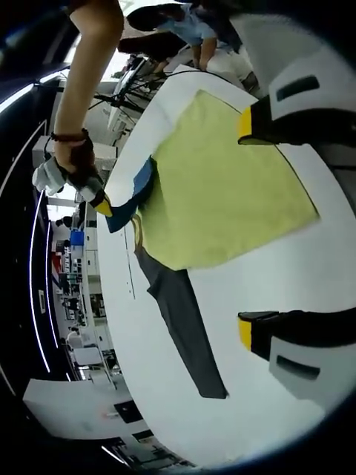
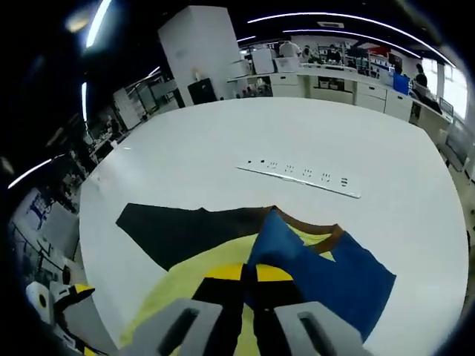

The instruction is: Fold the garment on the visible template until the final outline fits inside the template.

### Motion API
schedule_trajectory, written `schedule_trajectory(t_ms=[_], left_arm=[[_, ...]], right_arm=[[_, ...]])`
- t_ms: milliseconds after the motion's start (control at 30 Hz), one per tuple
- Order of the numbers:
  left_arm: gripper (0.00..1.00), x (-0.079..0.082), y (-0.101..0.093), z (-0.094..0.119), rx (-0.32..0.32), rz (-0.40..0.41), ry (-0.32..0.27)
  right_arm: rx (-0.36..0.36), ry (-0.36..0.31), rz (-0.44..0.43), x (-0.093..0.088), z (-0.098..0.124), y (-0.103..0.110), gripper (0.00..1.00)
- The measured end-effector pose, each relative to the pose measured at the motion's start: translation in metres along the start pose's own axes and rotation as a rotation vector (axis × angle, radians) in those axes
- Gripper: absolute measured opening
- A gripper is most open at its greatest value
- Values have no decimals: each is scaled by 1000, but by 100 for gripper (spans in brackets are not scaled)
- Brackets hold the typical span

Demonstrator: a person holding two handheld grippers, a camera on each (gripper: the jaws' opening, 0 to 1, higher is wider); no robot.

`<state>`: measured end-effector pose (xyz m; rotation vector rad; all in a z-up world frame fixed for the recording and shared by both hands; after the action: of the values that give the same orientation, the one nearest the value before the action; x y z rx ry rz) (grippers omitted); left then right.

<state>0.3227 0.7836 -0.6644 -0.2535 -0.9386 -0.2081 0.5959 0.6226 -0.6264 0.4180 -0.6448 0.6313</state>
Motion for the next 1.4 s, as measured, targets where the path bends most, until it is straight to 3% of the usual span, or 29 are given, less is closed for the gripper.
schedule_trajectory(t_ms=[633,1133,1233,1300,1400], left_arm=[[90,-4,1,-1,-1,4,10],[90,-9,5,0,3,15,14],[91,-9,6,1,7,19,8],[91,-9,6,2,9,21,6],[91,-9,5,3,9,19,6]], right_arm=[[44,42,123,-19,-23,37,0],[48,82,128,-49,-58,51,0],[67,74,122,-51,-63,54,0],[125,72,71,-52,-65,64,3],[128,68,94,-52,-64,69,4]])
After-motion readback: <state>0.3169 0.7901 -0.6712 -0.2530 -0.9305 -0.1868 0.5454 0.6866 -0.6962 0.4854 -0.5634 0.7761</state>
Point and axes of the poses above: the point that each gripper's makers call its tool centre point, and the gripper's own axes: z roughly backward along the fingers, y roughly to its left, x roughly out of its top, the point moved 5 cm from there along z, roughly backward along the fingers, and after that the axes turned 4 degrees about z, right-handed, at the moved point
